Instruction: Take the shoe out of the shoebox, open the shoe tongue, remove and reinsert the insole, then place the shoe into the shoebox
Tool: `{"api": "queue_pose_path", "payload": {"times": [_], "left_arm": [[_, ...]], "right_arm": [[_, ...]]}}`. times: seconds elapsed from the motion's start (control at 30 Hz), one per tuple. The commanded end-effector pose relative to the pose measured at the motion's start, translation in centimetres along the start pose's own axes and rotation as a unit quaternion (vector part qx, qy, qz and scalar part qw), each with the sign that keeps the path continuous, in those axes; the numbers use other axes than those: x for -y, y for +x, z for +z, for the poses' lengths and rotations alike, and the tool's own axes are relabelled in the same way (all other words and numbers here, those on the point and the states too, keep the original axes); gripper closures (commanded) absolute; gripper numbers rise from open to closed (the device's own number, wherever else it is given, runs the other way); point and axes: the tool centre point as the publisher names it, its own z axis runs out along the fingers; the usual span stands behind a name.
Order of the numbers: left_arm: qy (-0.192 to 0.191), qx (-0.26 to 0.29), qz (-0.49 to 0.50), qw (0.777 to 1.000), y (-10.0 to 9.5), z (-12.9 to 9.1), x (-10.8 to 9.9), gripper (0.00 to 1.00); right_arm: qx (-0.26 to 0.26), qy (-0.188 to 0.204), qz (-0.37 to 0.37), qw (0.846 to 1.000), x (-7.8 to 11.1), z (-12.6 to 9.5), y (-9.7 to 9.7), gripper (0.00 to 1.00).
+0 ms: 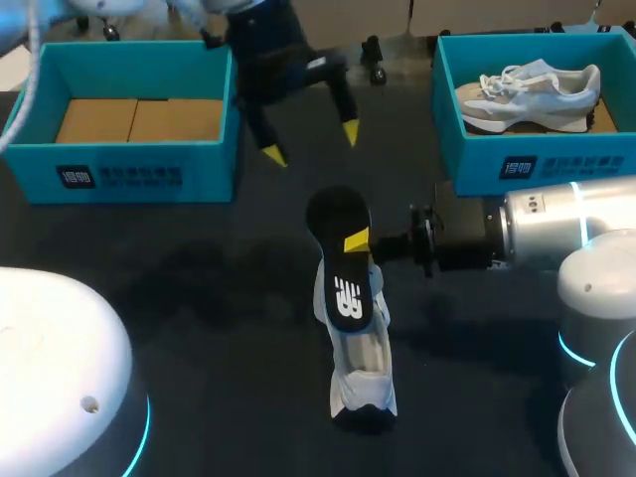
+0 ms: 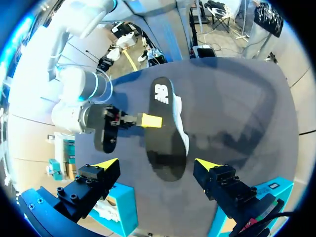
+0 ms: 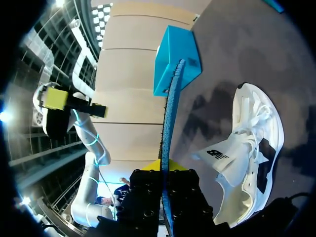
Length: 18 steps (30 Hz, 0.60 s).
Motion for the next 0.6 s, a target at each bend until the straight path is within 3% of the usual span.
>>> {"api": "queue_pose_path", "payload": {"times": [0.03, 0.13, 0.23, 0.27, 0.6], "left_arm": [[-0.03, 0.278, -0.02, 0.96, 2.7, 1.1, 1.3, 0.0], [-0.051, 0.319, -0.023, 0.946, 2.9, 1.2, 2.4, 0.0], [-0.047, 0.352, -0.029, 0.934, 3.1, 1.3, 2.7, 0.0], [-0.037, 0.328, -0.029, 0.944, 3.2, 1.3, 2.4, 0.0], [-0.037, 0.328, -0.029, 0.944, 3.2, 1.3, 2.4, 0.0]], "right_arm": [[0.002, 0.0, 0.001, 1.0, 0.0, 0.2, 0.0, 1.0], [0.002, 0.0, 0.001, 1.0, 0.0, 0.2, 0.0, 1.0], [0.002, 0.0, 0.001, 1.0, 0.0, 0.2, 0.0, 1.0], [0.002, 0.0, 0.001, 1.0, 0.0, 0.2, 0.0, 1.0], [0.002, 0.0, 0.001, 1.0, 0.0, 0.2, 0.0, 1.0]]}}
